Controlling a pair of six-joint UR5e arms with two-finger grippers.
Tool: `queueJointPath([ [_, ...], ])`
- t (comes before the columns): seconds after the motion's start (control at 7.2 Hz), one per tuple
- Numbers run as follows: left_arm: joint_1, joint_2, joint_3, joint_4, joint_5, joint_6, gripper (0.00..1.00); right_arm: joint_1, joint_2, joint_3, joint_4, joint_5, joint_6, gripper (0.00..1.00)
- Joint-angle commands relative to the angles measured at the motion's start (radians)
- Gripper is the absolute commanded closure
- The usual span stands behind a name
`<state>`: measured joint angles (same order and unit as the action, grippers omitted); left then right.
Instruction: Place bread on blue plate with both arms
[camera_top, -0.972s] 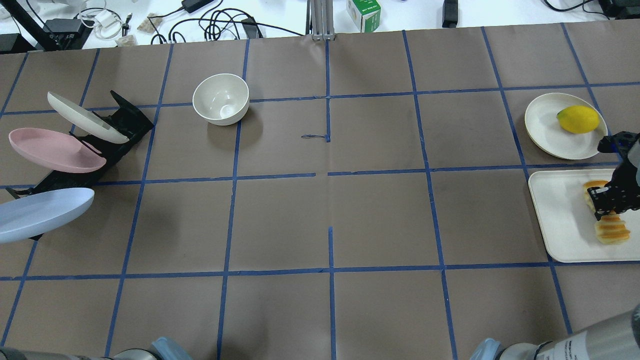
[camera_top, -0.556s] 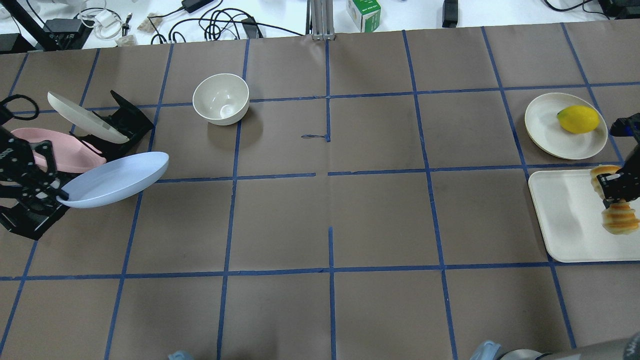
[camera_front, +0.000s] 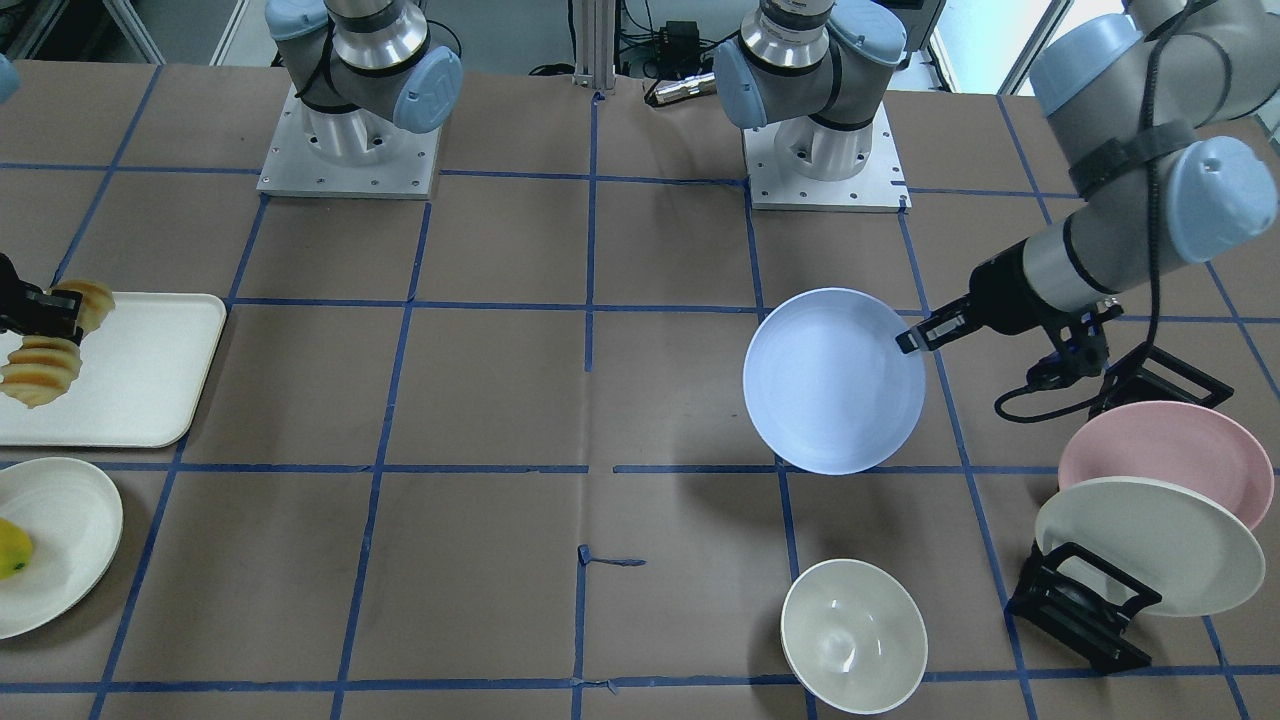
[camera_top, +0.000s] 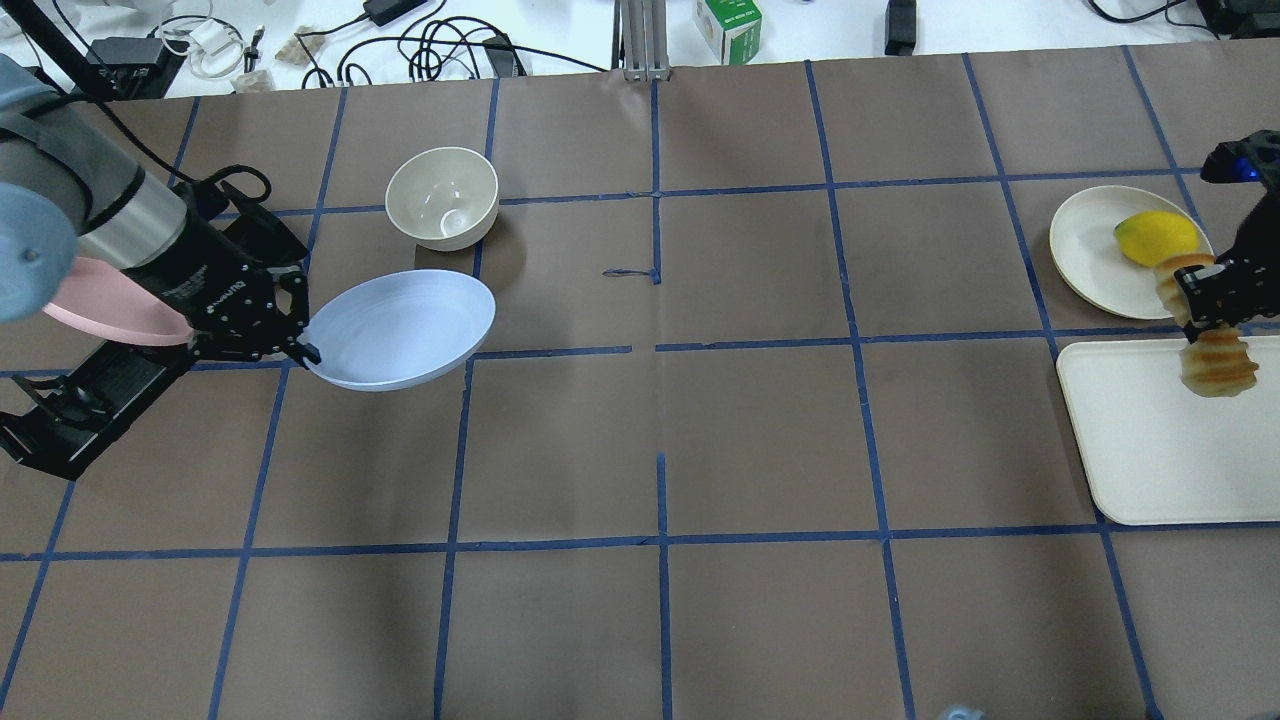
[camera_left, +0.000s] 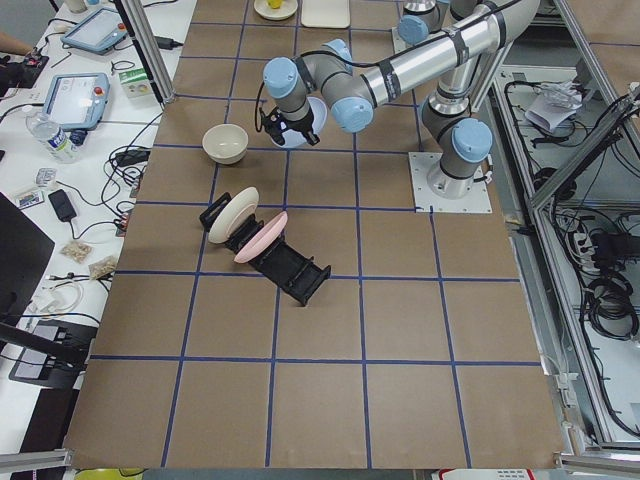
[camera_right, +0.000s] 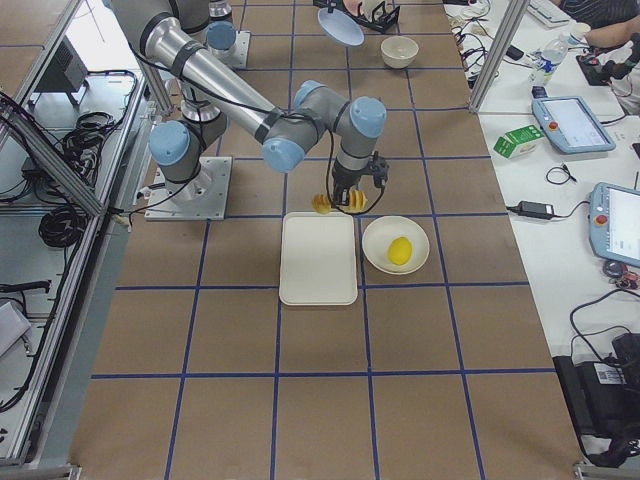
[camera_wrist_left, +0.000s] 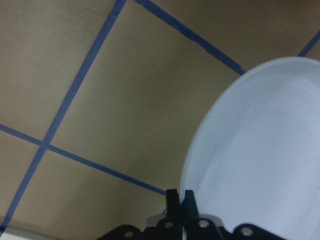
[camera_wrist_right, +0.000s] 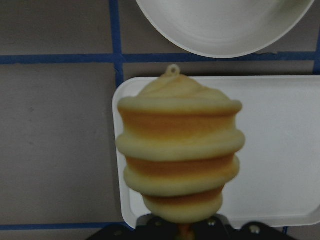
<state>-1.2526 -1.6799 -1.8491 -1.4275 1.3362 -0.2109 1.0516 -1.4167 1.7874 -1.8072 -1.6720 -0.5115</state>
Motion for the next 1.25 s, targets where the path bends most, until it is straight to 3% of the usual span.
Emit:
queueJointPath([
  [0.0,-0.178,-0.029,-0.106,0.322,-0.034,-0.254,1.00,0.117,-0.022,-0.022,0.102,0.055,0.133,1.00],
  [0.56,-0.468,-0.116,-0.205,0.723,-0.023,-0.539,1.00,0.454,-0.105,-0.023,0.095,0.100,0.548,1.00],
  [0.83,-0.504,-0.179,-0.225,0.775,-0.014,-0.544,1.00,0.615,-0.087,-0.016,-0.028,0.101,0.668,1.00],
  [1.11,-0.511,-0.219,-0.220,0.789,-0.012,-0.533,0.98,0.697,-0.027,-0.016,-0.067,0.106,0.686,1.00],
])
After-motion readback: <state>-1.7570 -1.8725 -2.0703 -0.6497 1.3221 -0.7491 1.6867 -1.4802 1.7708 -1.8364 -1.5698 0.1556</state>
